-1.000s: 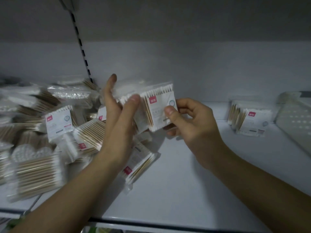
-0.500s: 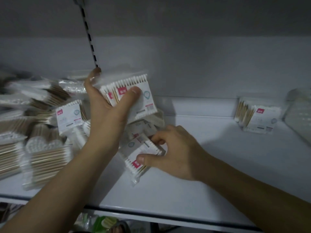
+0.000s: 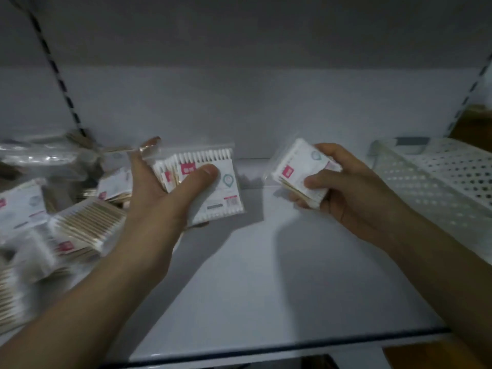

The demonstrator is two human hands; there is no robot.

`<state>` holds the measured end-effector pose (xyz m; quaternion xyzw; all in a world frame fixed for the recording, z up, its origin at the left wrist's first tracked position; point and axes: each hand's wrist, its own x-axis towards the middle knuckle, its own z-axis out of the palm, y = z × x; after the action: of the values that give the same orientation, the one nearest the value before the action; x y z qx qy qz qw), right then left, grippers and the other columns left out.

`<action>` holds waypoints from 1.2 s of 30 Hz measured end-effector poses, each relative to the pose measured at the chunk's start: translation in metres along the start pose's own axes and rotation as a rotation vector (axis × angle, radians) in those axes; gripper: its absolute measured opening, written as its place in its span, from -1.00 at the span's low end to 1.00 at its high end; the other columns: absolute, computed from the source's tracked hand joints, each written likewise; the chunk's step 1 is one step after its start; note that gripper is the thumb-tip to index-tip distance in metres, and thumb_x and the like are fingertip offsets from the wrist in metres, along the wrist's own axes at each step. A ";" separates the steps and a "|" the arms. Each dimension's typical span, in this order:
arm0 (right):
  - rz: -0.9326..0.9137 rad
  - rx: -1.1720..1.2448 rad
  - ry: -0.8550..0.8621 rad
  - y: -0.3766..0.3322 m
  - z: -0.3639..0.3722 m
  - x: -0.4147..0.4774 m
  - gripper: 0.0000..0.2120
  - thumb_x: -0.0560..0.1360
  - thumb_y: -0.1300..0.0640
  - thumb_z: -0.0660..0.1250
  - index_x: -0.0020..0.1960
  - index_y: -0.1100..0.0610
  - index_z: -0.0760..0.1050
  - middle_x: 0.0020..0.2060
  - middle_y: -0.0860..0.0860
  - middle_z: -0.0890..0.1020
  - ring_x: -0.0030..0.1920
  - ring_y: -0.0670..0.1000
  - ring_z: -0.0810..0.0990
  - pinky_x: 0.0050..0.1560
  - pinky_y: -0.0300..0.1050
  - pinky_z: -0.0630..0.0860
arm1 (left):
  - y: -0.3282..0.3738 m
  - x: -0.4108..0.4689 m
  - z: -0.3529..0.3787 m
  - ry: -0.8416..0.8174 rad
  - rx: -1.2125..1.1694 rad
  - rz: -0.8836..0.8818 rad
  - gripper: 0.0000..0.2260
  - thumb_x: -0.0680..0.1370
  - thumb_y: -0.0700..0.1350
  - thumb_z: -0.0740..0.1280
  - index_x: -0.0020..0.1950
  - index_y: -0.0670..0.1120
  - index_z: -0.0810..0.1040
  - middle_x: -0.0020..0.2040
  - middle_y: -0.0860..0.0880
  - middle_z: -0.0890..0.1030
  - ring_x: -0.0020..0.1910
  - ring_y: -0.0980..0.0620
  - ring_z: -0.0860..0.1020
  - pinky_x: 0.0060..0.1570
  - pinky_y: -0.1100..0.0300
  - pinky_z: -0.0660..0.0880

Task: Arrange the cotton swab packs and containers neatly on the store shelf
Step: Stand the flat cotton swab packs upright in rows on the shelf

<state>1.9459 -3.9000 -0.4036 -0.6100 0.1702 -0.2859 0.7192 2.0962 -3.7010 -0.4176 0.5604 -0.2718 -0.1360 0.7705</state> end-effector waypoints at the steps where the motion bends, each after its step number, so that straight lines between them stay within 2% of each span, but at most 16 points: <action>1: -0.050 -0.040 0.053 -0.002 -0.010 -0.001 -0.66 0.47 0.46 0.34 0.17 0.17 0.49 0.06 0.26 0.68 -0.10 0.21 0.71 -0.11 0.02 0.66 | -0.002 0.000 0.010 -0.032 0.012 -0.034 -0.16 0.30 -0.08 0.63 0.48 0.01 0.27 0.12 -0.08 0.71 -0.01 -0.10 0.73 -0.32 0.07 0.62; 4: -0.173 -0.191 0.205 -0.003 -0.035 -0.006 -0.70 0.42 0.37 0.47 0.12 0.20 0.55 -0.02 0.17 0.73 -0.07 0.11 0.73 -0.07 0.04 0.68 | -0.013 0.005 0.042 -0.122 0.048 -0.120 -0.28 0.31 0.02 0.54 0.41 0.06 0.32 0.07 -0.04 0.72 -0.14 -0.02 0.73 -0.38 0.14 0.57; 6: -0.216 -0.231 0.275 -0.002 -0.048 -0.009 -0.66 0.45 0.40 0.45 0.19 0.24 0.52 -0.05 0.08 0.75 -0.07 0.04 0.75 -0.18 -0.15 0.66 | -0.022 0.010 0.063 -0.163 0.076 -0.148 -0.31 0.36 -0.01 0.60 0.38 0.10 0.32 0.01 0.00 0.72 -0.15 -0.02 0.73 -0.35 0.12 0.59; 8: -0.246 -0.314 0.353 0.002 -0.058 -0.010 -0.63 0.46 0.38 0.47 0.22 0.23 0.48 -0.04 0.02 0.75 -0.08 -0.07 0.74 -0.19 -0.28 0.62 | -0.032 0.015 0.080 -0.188 0.076 -0.134 -0.38 0.47 -0.09 0.56 0.39 0.14 0.30 -0.06 0.05 0.72 -0.17 0.02 0.72 -0.35 0.13 0.60; 12: -0.308 -0.550 0.454 0.014 -0.077 -0.003 -0.67 0.47 0.28 0.50 0.18 0.13 0.49 0.01 -0.03 0.71 -0.02 -0.08 0.72 0.01 -0.07 0.67 | -0.047 0.027 0.101 -0.200 0.005 -0.082 -0.37 0.53 -0.24 0.47 0.46 0.12 0.24 -0.01 0.01 0.69 -0.06 0.05 0.73 -0.21 0.17 0.65; 14: -0.302 -0.639 0.462 0.017 -0.083 -0.001 -0.74 0.49 0.25 0.49 0.14 0.12 0.54 -0.01 -0.03 0.70 -0.02 -0.05 0.71 0.01 -0.06 0.67 | -0.056 0.029 0.102 -0.175 -0.079 -0.090 -0.39 0.55 -0.31 0.42 0.46 0.10 0.25 -0.04 -0.01 0.70 -0.09 0.04 0.73 -0.24 0.19 0.64; 17: -0.269 -0.739 0.427 0.020 -0.089 0.000 -0.81 0.53 0.24 0.44 0.13 0.15 0.56 -0.03 -0.06 0.69 0.00 -0.07 0.67 -0.03 -0.19 0.66 | -0.069 0.032 0.096 -0.152 -0.178 -0.136 -0.41 0.55 -0.33 0.40 0.46 0.09 0.27 -0.09 0.02 0.72 -0.11 -0.02 0.73 -0.26 0.05 0.66; 21: -0.230 -0.697 0.393 0.024 -0.093 0.002 -0.73 0.55 0.30 0.40 0.21 0.15 0.47 -0.04 -0.03 0.70 -0.06 -0.15 0.69 -0.03 -0.24 0.65 | -0.076 0.037 0.089 -0.166 -0.181 -0.159 -0.39 0.53 -0.28 0.44 0.44 0.15 0.30 0.02 -0.02 0.73 0.02 -0.13 0.73 -0.09 -0.13 0.66; 25: -0.178 -0.723 0.356 0.030 -0.094 0.003 -0.64 0.55 0.36 0.37 0.25 0.10 0.36 -0.11 -0.02 0.69 -0.17 -0.22 0.67 -0.23 -0.33 0.59 | -0.077 0.034 0.089 -0.201 -0.163 -0.143 -0.33 0.45 -0.22 0.49 0.45 0.16 0.30 -0.01 0.01 0.73 -0.02 -0.08 0.74 -0.15 -0.05 0.66; 27: -0.178 -0.717 0.369 0.032 -0.095 0.003 -0.60 0.54 0.39 0.37 0.26 0.08 0.34 -0.13 -0.01 0.68 -0.19 -0.19 0.67 -0.22 -0.28 0.61 | -0.077 0.034 0.088 -0.213 -0.154 -0.133 -0.29 0.39 -0.17 0.50 0.45 0.16 0.29 0.01 0.00 0.73 0.01 -0.08 0.73 -0.10 -0.09 0.67; 31: -0.217 -0.722 0.419 0.034 -0.094 0.006 -0.49 0.52 0.40 0.39 0.28 -0.01 0.29 -0.11 0.05 0.64 -0.20 -0.22 0.65 -0.19 -0.31 0.60 | -0.076 0.034 0.086 -0.234 -0.139 -0.131 -0.30 0.39 -0.14 0.51 0.43 0.22 0.30 0.05 0.00 0.73 0.05 -0.10 0.72 0.01 -0.16 0.65; 36: -0.261 -0.752 0.452 0.035 -0.092 0.008 -0.45 0.50 0.41 0.40 0.29 -0.03 0.28 -0.09 0.05 0.60 -0.24 -0.30 0.59 -0.24 -0.38 0.55 | -0.072 0.031 0.088 -0.272 -0.139 -0.119 -0.28 0.34 -0.09 0.51 0.42 0.23 0.31 0.05 0.01 0.72 0.03 -0.08 0.73 -0.13 -0.04 0.66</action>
<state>1.9045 -3.9730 -0.4556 -0.7674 0.3365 -0.4184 0.3505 2.0783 -3.8102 -0.4576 0.4972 -0.3296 -0.2745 0.7542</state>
